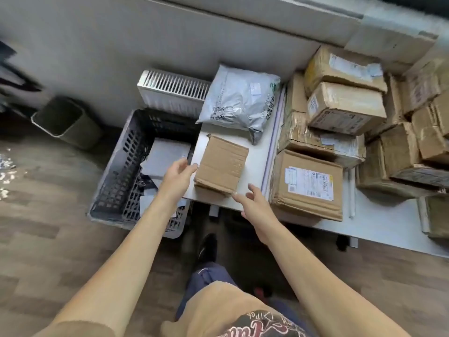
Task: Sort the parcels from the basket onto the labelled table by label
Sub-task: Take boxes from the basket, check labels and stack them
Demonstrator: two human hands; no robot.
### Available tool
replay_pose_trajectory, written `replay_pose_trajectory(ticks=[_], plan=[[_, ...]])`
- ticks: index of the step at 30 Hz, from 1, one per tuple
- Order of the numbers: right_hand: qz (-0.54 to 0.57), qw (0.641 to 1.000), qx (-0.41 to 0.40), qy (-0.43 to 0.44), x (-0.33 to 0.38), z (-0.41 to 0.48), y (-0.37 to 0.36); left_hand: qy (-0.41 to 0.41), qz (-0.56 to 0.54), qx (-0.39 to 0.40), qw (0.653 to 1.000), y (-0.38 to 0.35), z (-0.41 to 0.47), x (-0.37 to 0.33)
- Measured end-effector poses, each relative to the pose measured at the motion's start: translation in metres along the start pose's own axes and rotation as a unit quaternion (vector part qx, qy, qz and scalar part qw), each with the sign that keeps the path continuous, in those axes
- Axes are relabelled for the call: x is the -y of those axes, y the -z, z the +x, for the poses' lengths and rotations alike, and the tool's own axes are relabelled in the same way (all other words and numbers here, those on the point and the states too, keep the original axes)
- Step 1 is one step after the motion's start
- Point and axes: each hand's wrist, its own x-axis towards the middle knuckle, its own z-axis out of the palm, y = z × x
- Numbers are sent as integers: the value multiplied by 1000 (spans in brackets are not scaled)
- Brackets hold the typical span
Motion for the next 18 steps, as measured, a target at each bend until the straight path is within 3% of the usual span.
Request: replay_pose_trajectory(ticks=[4,9,18], plan=[[42,998,20,-31,-13,7,0,36,-25,57,997,-10,17,8],[11,998,58,16,-12,1,-11,25,6,83,996,-18,19,12],[70,997,18,29,-52,-26,-1,30,-43,123,991,-3,-29,32]])
